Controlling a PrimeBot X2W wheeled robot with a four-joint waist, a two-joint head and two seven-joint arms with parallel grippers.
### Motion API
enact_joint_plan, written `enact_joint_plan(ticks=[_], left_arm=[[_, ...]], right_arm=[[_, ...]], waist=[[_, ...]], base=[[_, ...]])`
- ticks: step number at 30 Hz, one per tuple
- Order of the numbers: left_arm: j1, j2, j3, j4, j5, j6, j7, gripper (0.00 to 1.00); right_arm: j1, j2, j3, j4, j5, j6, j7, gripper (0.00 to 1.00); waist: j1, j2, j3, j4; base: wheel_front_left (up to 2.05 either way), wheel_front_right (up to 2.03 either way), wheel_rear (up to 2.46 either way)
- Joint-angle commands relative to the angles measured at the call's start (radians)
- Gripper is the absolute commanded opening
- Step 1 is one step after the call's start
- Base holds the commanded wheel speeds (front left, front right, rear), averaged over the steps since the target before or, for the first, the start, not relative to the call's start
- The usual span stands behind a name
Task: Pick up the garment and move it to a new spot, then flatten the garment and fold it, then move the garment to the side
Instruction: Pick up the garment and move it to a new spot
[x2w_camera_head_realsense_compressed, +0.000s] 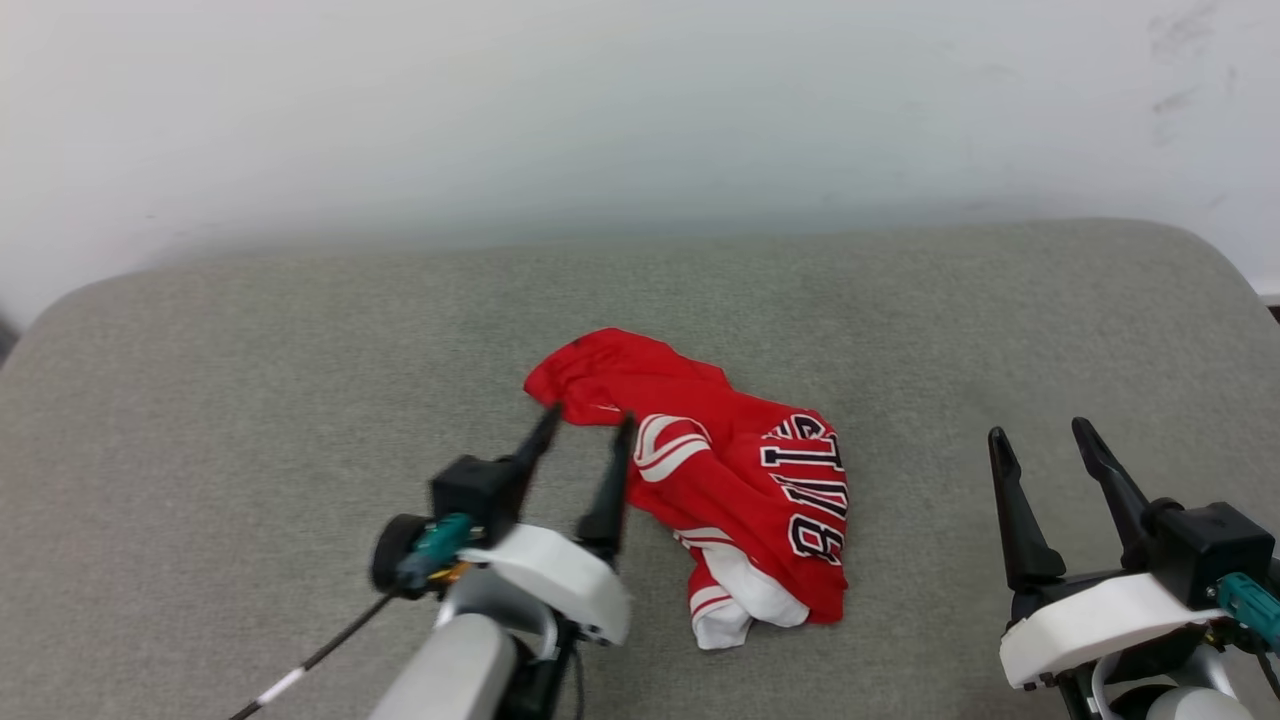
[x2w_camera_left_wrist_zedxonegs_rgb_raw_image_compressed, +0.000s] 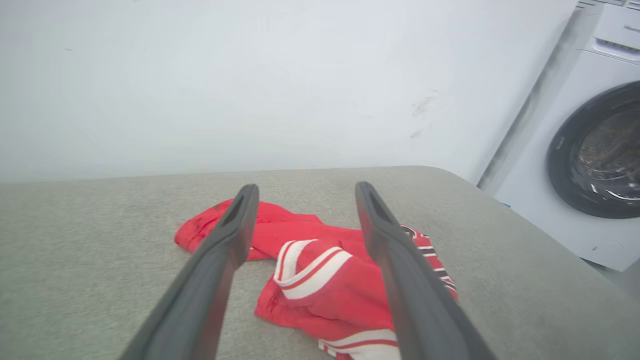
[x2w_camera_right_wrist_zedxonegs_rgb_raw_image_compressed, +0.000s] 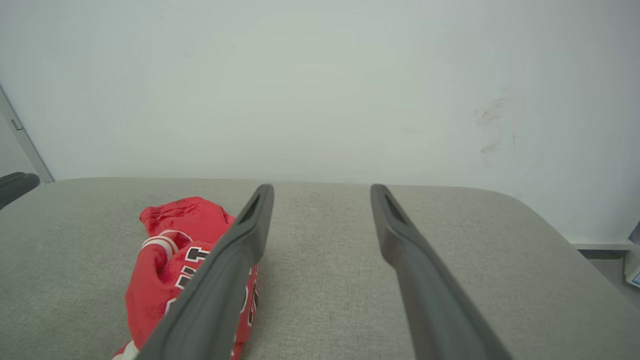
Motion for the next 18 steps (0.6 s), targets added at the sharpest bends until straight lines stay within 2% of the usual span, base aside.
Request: enact_joint_plan(ticks=[1, 7, 13, 18], left_arm=[[0.02, 0.013, 0.018, -0.018, -0.002, 0.016, -0.012, 1.0], [0.095, 0.096, 0.13, -0.094, -0.018, 0.094, -0.035, 1.0], [0.174, 0.19, 0.185, -0.144, -0.02, 0.118, -0.017, 1.0], [0.228, 0.225, 0.181, -0.195, -0.02, 0.127, 0.023, 1.0]], right_arm=[[0.009, 0.002, 0.0, 0.001, -0.001, 0.0, -0.001, 1.0], [0.012, 0.002, -0.006, 0.004, 0.0, 0.0, -0.004, 1.0], [0.036, 0.002, -0.016, 0.004, -0.006, 0.0, 0.008, 1.0], [0.069, 0.002, -0.023, 0.0, -0.001, 0.0, 0.015, 1.0]], waist=[[0.0001, -0.0001, -0.015, 0.02], [0.0001, -0.0001, -0.023, 0.039], [0.0001, -0.0001, -0.036, 0.045], [0.0001, -0.0001, -0.05, 0.041]], base=[[0.0, 0.0, 0.0], [0.0, 0.0, 0.0], [0.0, 0.0, 0.0], [0.0, 0.0, 0.0]])
